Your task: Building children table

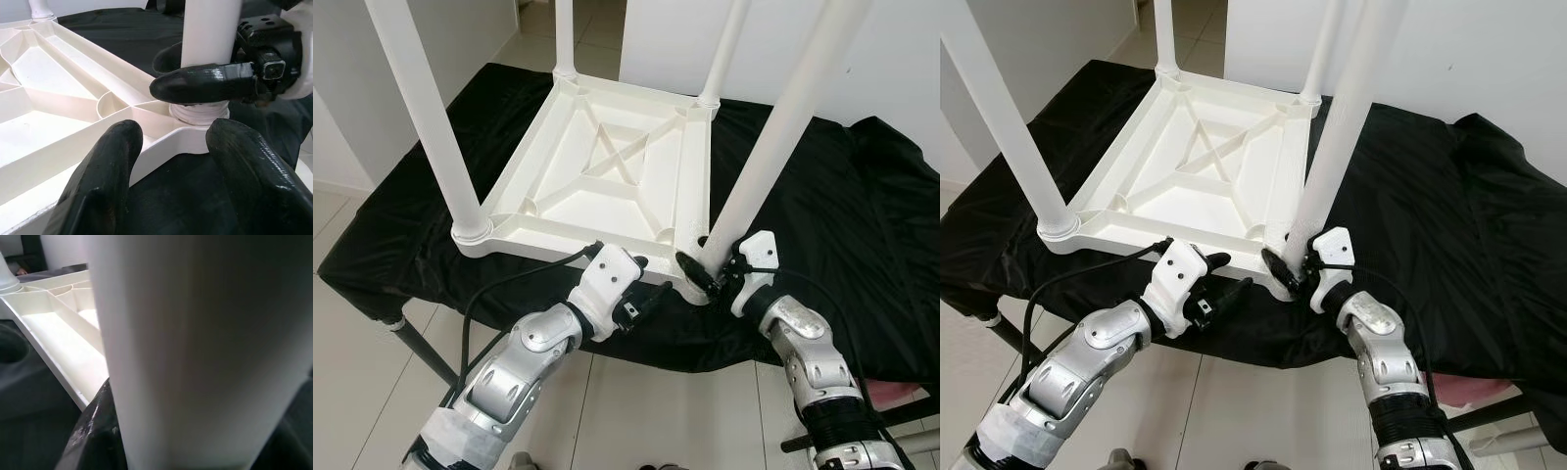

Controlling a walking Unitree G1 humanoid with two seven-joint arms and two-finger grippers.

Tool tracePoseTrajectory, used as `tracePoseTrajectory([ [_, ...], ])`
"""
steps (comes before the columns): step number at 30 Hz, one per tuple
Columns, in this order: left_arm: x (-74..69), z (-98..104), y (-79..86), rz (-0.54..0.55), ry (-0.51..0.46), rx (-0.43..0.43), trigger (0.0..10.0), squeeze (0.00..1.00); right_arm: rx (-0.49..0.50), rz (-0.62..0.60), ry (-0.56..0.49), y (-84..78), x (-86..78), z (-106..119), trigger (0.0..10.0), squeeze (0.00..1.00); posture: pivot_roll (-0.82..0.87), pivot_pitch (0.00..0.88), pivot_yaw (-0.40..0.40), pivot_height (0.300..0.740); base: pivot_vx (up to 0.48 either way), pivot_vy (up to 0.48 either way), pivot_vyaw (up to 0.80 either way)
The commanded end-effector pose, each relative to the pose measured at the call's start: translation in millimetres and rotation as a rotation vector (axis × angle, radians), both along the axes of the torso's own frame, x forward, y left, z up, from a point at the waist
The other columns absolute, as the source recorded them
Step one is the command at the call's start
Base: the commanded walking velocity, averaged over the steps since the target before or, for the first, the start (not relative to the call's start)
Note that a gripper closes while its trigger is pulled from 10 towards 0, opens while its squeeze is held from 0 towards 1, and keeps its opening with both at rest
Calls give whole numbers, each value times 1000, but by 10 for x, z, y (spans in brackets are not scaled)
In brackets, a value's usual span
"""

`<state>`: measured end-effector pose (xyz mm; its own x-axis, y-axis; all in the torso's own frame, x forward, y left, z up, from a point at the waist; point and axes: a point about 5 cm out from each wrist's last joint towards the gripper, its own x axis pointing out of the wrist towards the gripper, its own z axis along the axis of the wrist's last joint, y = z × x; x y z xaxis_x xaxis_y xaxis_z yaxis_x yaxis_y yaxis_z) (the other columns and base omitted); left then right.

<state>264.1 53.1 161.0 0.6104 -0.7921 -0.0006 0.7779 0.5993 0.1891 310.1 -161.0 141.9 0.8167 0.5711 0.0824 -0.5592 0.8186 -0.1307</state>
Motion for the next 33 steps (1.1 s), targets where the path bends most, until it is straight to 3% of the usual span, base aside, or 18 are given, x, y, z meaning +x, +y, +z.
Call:
tracePoseTrajectory([
  [1,-48,-4,-23,-64,6,12,10000,0,-22,11,44,-9,-14,-91,0,0,63,107,-87,740,0,0,0],
  [6,-51,-4,-28,-64,7,12,10000,0,-12,34,67,-27,-21,-125,0,0,60,105,-84,740,0,0,0],
  [7,-51,-10,-25,-66,8,15,10000,0,-6,32,66,-23,-35,-121,10000,0,60,105,-84,740,0,0,0],
  [18,-52,-24,-17,-75,14,21,10000,0,-10,-96,74,17,-112,-188,10000,0,44,109,-75,740,0,0,0],
  [29,-64,-29,-36,-84,19,18,10000,0,100,-353,140,95,-204,-282,10000,0,37,115,-76,740,0,0,0],
  [32,-72,-30,-42,-82,21,14,10000,0,166,-504,178,216,-260,-351,10000,0,47,115,-83,740,0,0,0],
  [33,-72,-30,-42,-82,21,14,10000,0,166,-504,178,216,-260,-351,10000,0,47,115,-83,740,0,0,0],
])
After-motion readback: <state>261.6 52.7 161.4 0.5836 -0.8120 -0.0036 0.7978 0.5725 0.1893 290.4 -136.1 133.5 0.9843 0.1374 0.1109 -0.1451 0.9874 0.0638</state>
